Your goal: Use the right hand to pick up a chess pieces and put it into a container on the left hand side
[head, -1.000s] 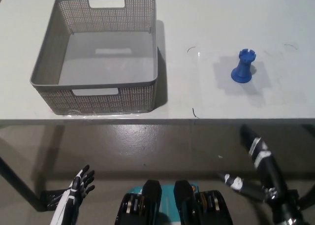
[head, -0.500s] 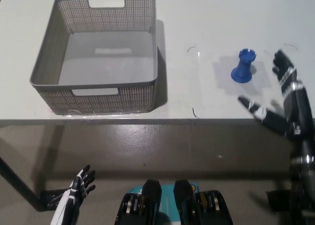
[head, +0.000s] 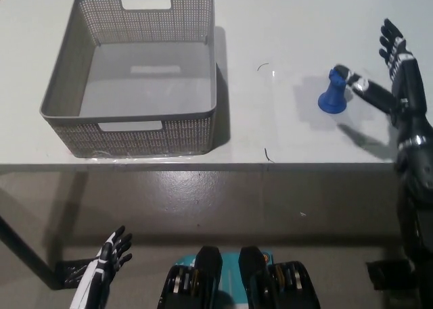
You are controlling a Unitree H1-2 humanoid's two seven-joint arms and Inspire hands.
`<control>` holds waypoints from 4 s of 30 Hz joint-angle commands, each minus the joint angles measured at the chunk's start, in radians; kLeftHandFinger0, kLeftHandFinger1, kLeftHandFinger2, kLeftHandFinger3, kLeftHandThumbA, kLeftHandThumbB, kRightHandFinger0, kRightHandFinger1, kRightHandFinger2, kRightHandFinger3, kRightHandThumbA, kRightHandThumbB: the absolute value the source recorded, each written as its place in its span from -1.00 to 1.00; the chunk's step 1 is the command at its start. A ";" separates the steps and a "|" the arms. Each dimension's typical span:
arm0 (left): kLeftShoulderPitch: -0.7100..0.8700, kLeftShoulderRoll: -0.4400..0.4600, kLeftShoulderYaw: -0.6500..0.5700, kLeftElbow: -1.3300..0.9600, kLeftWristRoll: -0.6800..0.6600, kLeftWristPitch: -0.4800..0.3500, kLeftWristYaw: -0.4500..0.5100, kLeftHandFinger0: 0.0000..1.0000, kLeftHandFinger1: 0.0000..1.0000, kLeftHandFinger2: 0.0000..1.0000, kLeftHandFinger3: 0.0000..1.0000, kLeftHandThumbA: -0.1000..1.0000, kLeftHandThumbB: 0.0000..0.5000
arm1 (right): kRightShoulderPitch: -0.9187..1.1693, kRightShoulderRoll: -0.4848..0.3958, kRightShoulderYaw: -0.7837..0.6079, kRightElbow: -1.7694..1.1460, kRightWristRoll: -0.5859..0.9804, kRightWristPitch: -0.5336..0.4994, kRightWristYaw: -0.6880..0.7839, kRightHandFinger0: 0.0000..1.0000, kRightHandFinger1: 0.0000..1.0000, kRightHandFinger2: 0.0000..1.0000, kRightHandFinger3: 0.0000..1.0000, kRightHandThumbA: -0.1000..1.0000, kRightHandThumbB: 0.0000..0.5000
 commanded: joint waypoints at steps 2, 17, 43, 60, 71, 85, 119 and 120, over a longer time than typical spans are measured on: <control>-0.013 0.014 0.008 -0.014 -0.014 -0.027 -0.016 1.00 1.00 1.00 1.00 1.00 0.52 | -0.154 -0.030 0.008 0.167 -0.012 -0.015 -0.042 1.00 1.00 1.00 1.00 1.00 0.39; -0.010 0.015 0.004 -0.023 -0.002 -0.024 -0.013 1.00 1.00 1.00 1.00 1.00 0.63 | -0.360 -0.019 0.135 0.681 -0.096 -0.127 -0.170 1.00 1.00 1.00 1.00 1.00 0.64; -0.014 0.021 0.007 -0.013 -0.001 -0.034 -0.013 1.00 1.00 1.00 1.00 1.00 0.65 | -0.364 -0.011 0.174 0.878 -0.061 -0.155 -0.182 1.00 1.00 1.00 1.00 1.00 0.47; -0.026 0.017 0.008 -0.025 -0.002 -0.023 -0.010 1.00 1.00 1.00 1.00 1.00 0.82 | -0.463 0.024 -0.019 0.915 0.052 -0.148 -0.393 -1.00 -0.76 -0.01 -0.07 -1.00 -0.50; -0.029 0.017 0.008 -0.019 -0.010 -0.042 -0.016 1.00 1.00 1.00 1.00 1.00 0.83 | -0.470 0.031 -0.088 0.902 0.117 -0.203 -0.356 -1.00 -0.48 0.34 0.33 -1.00 -0.52; -0.037 0.012 0.018 -0.018 0.000 -0.039 0.004 1.00 1.00 1.00 1.00 1.00 0.68 | -0.574 0.065 -0.052 0.830 0.104 -0.285 -0.366 -1.00 -0.67 0.21 0.30 -1.00 -0.39; 0.041 0.002 -0.009 -0.028 0.025 -0.063 -0.004 1.00 1.00 1.00 1.00 1.00 0.63 | -0.737 0.447 0.157 0.879 0.003 -0.215 -0.403 -1.00 -0.75 -0.04 -0.33 -1.00 -0.48; 0.039 0.003 -0.010 -0.029 0.026 -0.062 -0.004 1.00 1.00 1.00 1.00 1.00 0.63 | -0.738 0.445 0.158 0.879 0.004 -0.215 -0.404 -1.00 -0.78 -0.10 -0.37 -1.00 -0.50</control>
